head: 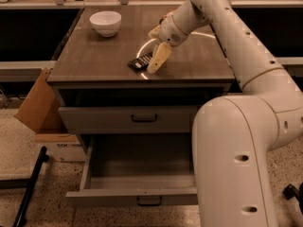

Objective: Place rxbar chocolate into middle drawer

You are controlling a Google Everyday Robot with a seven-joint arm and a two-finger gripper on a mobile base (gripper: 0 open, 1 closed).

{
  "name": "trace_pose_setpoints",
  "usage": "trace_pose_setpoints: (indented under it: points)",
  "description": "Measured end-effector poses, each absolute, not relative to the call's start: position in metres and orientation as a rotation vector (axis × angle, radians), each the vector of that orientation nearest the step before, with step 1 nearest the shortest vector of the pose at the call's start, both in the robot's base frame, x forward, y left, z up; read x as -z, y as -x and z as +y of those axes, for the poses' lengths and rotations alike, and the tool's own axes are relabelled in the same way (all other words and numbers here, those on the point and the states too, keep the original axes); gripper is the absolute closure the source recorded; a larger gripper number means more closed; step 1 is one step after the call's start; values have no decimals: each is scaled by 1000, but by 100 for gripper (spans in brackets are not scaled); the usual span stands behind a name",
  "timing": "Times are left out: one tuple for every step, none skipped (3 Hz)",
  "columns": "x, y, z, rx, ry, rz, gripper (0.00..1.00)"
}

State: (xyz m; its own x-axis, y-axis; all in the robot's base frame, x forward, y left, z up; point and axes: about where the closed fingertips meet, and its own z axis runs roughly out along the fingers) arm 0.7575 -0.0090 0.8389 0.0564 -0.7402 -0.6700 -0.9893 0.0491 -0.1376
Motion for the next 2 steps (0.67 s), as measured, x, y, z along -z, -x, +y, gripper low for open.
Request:
trace_pose_setpoints:
  points:
    - [-832, -759, -10, -555, 1738, 1759, 0]
    - [-824, -760, -12, -575, 1728, 1783, 19]
